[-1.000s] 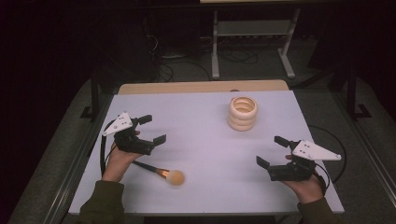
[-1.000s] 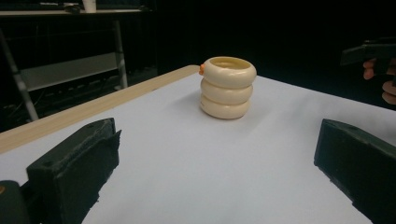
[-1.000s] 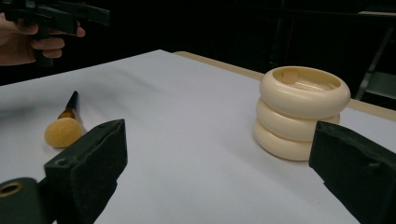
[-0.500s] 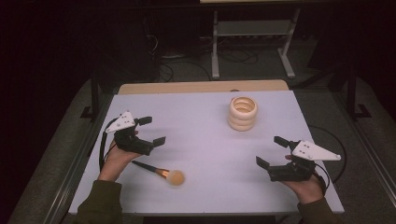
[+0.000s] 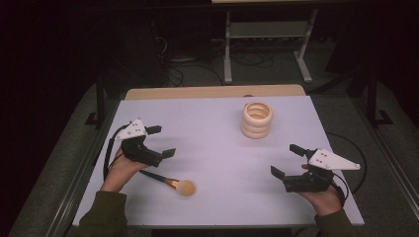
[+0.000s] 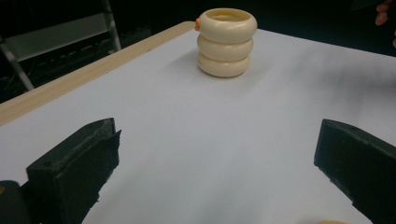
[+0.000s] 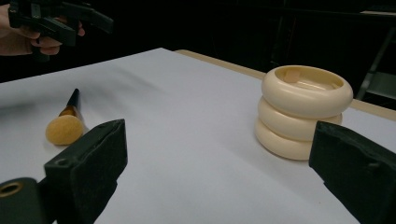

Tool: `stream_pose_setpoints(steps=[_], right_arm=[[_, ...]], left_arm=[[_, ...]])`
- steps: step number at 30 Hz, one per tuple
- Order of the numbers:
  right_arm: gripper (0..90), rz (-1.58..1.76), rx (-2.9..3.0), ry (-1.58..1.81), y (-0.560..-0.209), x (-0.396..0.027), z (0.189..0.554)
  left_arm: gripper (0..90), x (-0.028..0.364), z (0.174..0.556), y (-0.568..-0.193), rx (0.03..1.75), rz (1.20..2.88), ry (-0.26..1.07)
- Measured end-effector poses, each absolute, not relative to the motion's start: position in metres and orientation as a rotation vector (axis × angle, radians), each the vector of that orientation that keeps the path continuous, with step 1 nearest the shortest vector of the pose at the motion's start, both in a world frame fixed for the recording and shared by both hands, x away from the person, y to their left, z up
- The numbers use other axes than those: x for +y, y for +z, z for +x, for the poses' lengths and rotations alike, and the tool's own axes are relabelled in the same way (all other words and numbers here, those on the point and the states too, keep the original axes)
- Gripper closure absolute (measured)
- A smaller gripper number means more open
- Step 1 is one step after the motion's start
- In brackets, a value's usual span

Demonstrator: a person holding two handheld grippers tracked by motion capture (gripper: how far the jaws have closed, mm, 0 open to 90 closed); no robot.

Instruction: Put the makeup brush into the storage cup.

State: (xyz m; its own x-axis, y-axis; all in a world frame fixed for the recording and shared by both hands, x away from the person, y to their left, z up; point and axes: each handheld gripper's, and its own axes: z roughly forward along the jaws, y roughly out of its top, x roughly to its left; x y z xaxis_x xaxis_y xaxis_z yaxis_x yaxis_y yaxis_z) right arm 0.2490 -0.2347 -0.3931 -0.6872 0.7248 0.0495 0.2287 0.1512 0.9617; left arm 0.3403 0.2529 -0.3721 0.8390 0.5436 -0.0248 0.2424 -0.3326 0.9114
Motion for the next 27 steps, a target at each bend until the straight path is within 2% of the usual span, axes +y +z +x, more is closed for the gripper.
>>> stream_pose_setpoints(steps=[27], right_arm=[[3.7, 0.899, 2.007, 1.55, -0.3943, -0.2345, 0.2503]], left_arm=[[0.0, 0.2463, 0.3372, -0.3782, 0.558, 2.144, 0.286]])
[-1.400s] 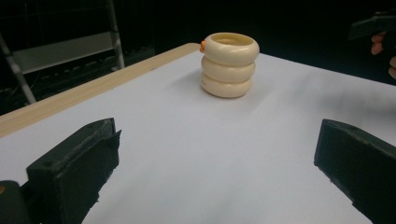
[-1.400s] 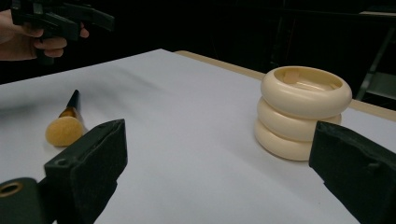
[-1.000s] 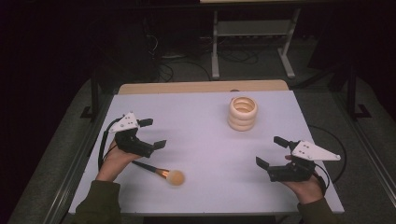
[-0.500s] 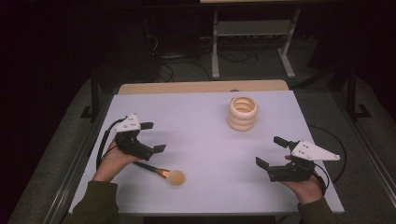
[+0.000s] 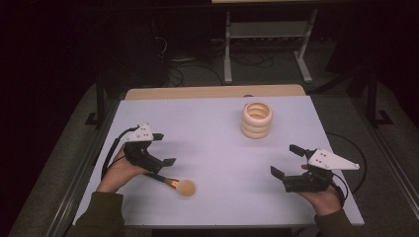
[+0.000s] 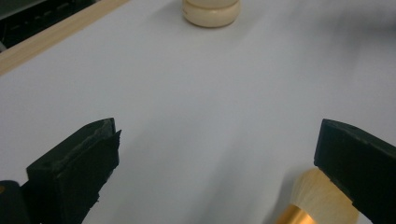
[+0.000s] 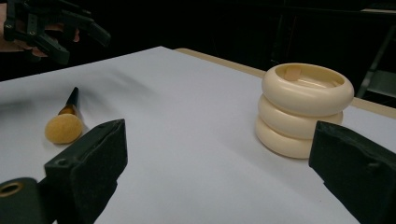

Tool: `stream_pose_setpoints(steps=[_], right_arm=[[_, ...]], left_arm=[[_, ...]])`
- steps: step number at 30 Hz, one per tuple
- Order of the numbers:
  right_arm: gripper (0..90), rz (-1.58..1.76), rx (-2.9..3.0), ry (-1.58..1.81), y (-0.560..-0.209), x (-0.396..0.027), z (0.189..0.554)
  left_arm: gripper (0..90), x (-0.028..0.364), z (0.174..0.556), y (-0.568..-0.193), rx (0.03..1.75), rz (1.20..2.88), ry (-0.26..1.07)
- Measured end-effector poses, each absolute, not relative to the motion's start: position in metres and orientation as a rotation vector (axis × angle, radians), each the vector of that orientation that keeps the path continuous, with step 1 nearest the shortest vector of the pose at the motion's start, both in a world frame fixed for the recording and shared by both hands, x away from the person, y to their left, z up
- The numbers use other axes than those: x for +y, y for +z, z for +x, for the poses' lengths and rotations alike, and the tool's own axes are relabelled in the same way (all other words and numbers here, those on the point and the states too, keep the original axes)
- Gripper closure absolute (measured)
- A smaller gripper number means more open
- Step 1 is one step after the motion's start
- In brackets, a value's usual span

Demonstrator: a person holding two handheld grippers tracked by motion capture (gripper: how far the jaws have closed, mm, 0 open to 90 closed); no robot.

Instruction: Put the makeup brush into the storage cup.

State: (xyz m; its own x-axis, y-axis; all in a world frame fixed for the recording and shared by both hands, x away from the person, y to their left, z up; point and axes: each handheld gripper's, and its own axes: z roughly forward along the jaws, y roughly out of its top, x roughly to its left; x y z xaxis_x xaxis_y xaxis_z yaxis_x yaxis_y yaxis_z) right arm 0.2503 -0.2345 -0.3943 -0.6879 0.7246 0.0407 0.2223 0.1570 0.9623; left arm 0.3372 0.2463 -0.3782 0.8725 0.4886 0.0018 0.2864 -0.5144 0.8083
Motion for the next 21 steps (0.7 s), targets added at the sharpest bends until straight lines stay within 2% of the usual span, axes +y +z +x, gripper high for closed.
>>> stream_pose_setpoints(steps=[21], right_arm=[[3.7, 0.901, 2.01, 1.553, -0.3948, -0.2344, 0.2508]], left_arm=[[1.5, 0.2468, 0.3329, -0.3821, 0.53, 2.33, 0.192]])
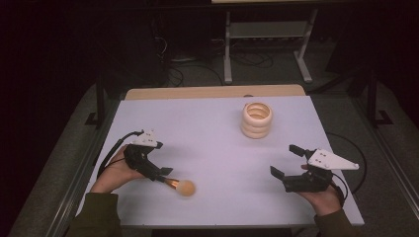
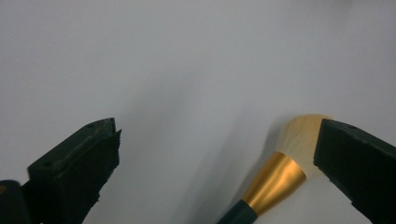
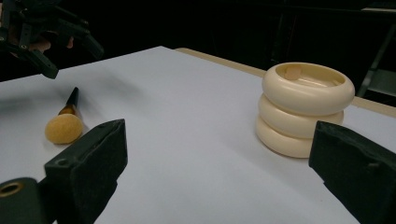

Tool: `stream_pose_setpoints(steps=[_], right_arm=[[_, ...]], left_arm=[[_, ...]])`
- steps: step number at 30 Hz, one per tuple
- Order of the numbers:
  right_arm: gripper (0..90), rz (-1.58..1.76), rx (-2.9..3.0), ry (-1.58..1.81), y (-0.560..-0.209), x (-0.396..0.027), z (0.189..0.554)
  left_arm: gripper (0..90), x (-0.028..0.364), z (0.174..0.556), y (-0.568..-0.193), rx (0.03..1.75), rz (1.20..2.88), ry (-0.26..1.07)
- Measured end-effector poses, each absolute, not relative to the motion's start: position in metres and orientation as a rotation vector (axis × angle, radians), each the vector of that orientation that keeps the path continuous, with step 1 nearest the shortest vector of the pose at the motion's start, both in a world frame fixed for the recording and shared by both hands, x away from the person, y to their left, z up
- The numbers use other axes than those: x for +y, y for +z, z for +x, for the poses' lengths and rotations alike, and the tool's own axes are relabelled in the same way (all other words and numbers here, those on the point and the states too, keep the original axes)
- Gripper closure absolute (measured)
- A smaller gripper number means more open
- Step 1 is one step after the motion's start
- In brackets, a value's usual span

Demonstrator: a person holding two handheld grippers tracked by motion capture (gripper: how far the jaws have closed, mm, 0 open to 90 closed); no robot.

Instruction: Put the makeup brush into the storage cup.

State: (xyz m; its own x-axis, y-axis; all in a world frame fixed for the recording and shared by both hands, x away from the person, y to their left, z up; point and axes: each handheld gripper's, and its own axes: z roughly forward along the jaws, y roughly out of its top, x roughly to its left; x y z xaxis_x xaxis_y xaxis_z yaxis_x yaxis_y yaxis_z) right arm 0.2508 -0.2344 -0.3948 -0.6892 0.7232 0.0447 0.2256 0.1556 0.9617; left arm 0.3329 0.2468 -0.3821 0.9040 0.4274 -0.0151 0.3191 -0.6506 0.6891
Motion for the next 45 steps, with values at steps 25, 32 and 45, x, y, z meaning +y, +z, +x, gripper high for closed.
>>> stream_pose_setpoints(steps=[25, 32, 45], right_arm=[[3.7, 0.905, 2.008, 1.552, -0.395, -0.235, 0.251], [3.7, 0.905, 2.008, 1.553, -0.395, -0.235, 0.251], [3.7, 0.901, 2.01, 1.551, -0.395, -0.235, 0.251]], left_arm=[[20.6, 0.25, 0.327, -0.386, 0.487, 2.448, 0.083], [27.1, 0.247, 0.326, -0.388, 0.45, 2.483, 0.045], [40.4, 0.242, 0.324, -0.393, 0.389, 2.549, -0.006]])
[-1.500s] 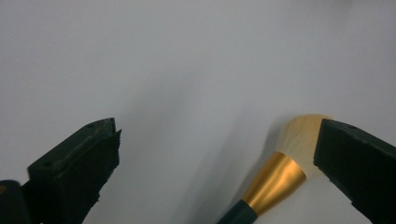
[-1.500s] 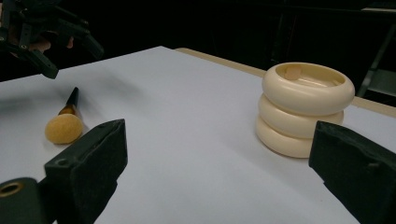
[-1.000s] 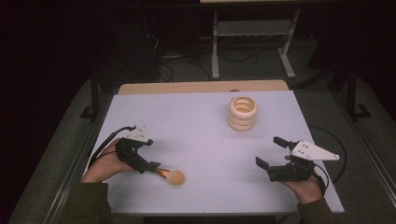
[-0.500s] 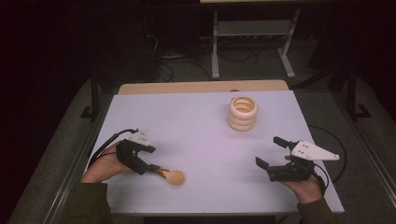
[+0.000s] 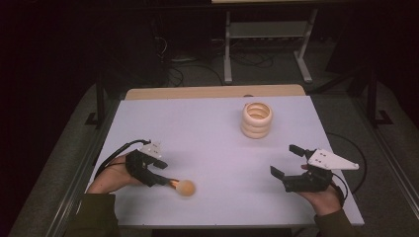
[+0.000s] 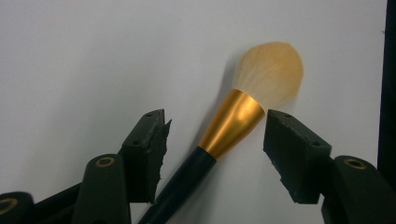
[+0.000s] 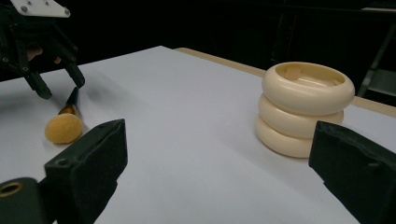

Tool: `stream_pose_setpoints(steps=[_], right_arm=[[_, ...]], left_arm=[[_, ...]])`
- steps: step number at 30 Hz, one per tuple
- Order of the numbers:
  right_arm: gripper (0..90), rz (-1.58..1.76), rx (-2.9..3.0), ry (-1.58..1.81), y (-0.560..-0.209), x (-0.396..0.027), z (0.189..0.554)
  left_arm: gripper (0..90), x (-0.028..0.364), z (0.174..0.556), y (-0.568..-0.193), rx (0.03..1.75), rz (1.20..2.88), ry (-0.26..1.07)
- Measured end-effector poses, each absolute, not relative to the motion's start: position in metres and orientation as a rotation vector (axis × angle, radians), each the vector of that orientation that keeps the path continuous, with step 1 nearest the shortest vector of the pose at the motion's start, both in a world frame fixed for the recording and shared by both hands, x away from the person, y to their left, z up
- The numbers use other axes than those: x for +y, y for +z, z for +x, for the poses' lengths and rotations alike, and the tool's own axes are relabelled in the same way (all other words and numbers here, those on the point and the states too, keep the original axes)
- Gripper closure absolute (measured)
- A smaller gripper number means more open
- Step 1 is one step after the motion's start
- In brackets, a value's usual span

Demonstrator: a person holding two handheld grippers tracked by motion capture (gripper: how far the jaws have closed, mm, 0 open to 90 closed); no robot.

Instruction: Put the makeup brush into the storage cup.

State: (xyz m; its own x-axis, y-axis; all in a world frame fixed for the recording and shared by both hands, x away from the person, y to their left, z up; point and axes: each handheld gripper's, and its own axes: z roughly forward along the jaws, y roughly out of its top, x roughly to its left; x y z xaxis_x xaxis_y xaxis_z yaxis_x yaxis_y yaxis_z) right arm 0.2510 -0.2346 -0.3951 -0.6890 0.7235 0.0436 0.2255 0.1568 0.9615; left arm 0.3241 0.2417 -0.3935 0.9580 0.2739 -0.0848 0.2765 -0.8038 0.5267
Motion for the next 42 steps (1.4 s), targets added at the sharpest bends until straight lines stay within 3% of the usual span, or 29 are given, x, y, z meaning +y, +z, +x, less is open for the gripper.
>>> stream_pose_setpoints(steps=[21, 42], right_arm=[[3.7, 0.902, 2.011, 1.551, -0.395, -0.234, 0.251], [3.8, 0.902, 2.013, 1.548, -0.395, -0.234, 0.251]], left_arm=[[51.4, 0.23, 0.321, -0.405, 0.317, 2.657, -0.009], [56.7, 0.231, 0.321, -0.41, 0.288, 2.685, -0.014]])
